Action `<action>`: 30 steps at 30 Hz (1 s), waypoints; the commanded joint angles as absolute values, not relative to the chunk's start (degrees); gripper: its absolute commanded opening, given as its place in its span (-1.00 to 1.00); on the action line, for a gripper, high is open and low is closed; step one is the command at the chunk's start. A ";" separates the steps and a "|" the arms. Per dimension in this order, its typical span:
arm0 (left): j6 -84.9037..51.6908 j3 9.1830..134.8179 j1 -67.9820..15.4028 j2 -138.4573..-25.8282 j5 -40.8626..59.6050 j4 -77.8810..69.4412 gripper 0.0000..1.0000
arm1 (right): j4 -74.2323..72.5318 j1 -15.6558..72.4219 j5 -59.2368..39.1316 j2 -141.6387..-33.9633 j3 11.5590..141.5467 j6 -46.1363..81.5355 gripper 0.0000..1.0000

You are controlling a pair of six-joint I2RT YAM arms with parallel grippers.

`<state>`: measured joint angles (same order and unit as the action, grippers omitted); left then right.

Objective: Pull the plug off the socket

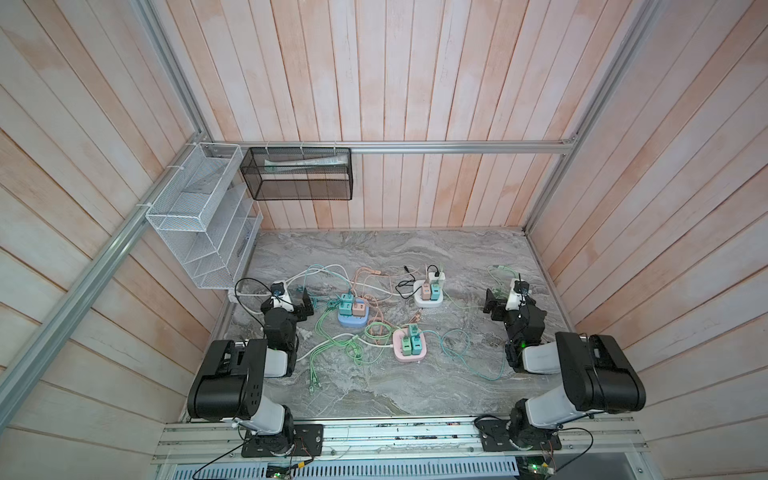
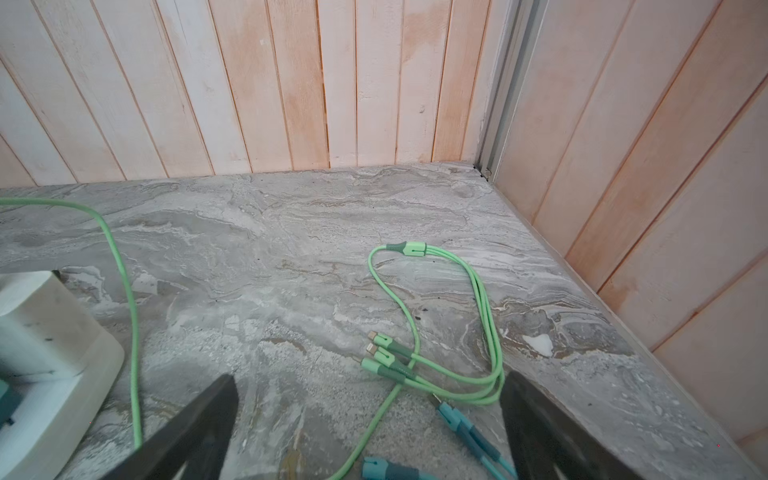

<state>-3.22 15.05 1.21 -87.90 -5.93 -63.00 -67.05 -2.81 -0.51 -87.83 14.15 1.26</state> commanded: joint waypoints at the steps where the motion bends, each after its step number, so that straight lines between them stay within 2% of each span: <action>1: -3.32 16.16 1.12 -87.98 -5.36 -63.80 1.00 | -67.36 -2.66 -0.32 -86.92 14.68 0.97 0.96; 25: -3.33 16.17 1.10 -87.89 -5.36 -63.78 1.00 | -67.37 -3.27 -1.14 -86.92 14.61 1.37 0.95; 30: -3.69 16.46 1.51 -87.33 -5.35 -64.50 1.00 | -68.93 -3.16 0.26 -86.76 14.50 2.49 0.86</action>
<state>-3.25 15.18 1.19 -87.85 -5.93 -62.96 -67.16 -2.83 -0.47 -87.83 14.15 1.45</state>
